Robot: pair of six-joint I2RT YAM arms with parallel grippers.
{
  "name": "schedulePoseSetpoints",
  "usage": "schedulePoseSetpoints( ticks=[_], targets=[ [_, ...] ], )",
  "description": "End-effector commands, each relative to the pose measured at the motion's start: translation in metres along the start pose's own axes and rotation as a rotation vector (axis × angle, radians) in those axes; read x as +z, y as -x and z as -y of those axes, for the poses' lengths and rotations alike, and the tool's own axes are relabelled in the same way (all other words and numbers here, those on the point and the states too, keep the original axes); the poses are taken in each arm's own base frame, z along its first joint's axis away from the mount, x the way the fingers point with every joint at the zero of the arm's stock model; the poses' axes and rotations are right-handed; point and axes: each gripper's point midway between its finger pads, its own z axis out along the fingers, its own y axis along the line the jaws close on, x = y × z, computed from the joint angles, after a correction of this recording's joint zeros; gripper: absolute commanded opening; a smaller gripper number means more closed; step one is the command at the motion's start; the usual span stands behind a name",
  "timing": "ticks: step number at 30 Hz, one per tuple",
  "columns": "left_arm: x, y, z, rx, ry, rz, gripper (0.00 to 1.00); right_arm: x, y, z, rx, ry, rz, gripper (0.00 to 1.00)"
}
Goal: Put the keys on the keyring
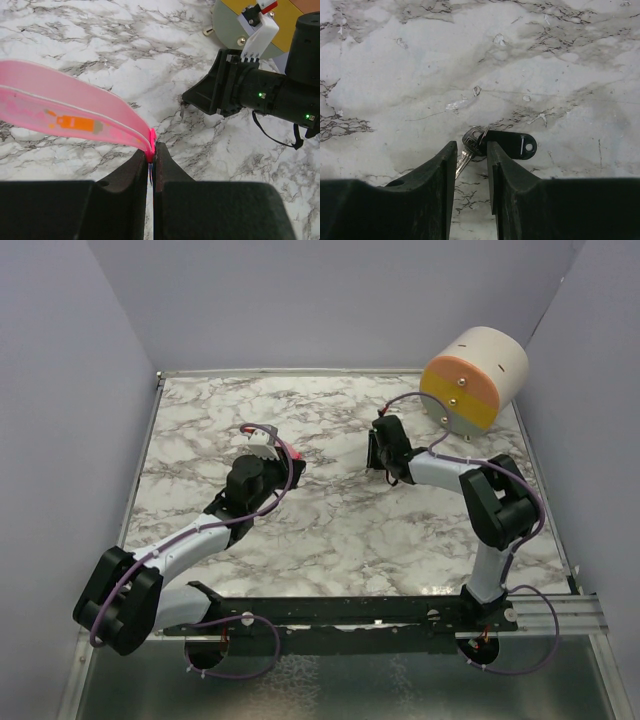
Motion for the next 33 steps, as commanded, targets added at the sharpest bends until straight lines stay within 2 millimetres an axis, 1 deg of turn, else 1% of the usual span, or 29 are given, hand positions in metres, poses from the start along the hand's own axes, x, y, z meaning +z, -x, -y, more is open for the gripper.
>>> schedulePoseSetpoints(
  ticks=[1,9,12,16,19,22,25,28,30,33],
  targets=[
    [0.003,0.005,0.001,0.006,-0.003,0.008,0.00,0.011,0.009,0.004,0.003,-0.013,0.021,0.30],
    [0.005,0.003,-0.002,0.012,0.006,0.004,0.00,0.017,0.006,0.005,0.013,-0.009,0.016,0.27],
    [0.007,0.000,-0.004,0.012,0.010,-0.003,0.00,0.019,0.004,0.005,0.014,-0.007,0.011,0.25],
    [0.008,-0.001,-0.005,0.012,0.010,-0.007,0.00,0.019,0.003,0.006,0.016,-0.010,0.009,0.18],
    [0.009,-0.001,-0.006,0.011,0.011,-0.008,0.00,0.016,0.004,0.006,0.018,-0.009,0.017,0.16],
    [0.009,-0.001,-0.005,0.008,0.008,-0.008,0.00,0.014,0.007,0.008,0.017,-0.015,0.028,0.14],
    [0.009,-0.001,-0.005,0.008,0.008,-0.008,0.00,0.013,0.010,0.010,0.014,-0.026,0.040,0.10],
    [0.009,-0.002,-0.005,0.008,0.009,-0.009,0.00,0.014,0.010,0.013,0.002,-0.037,0.044,0.02],
    [0.009,-0.001,-0.005,0.008,0.008,-0.006,0.00,0.012,0.013,0.014,-0.015,-0.041,0.056,0.01],
    [0.008,0.002,-0.002,0.006,-0.001,-0.001,0.00,0.001,0.024,0.017,-0.031,-0.035,0.122,0.01]
  ],
)
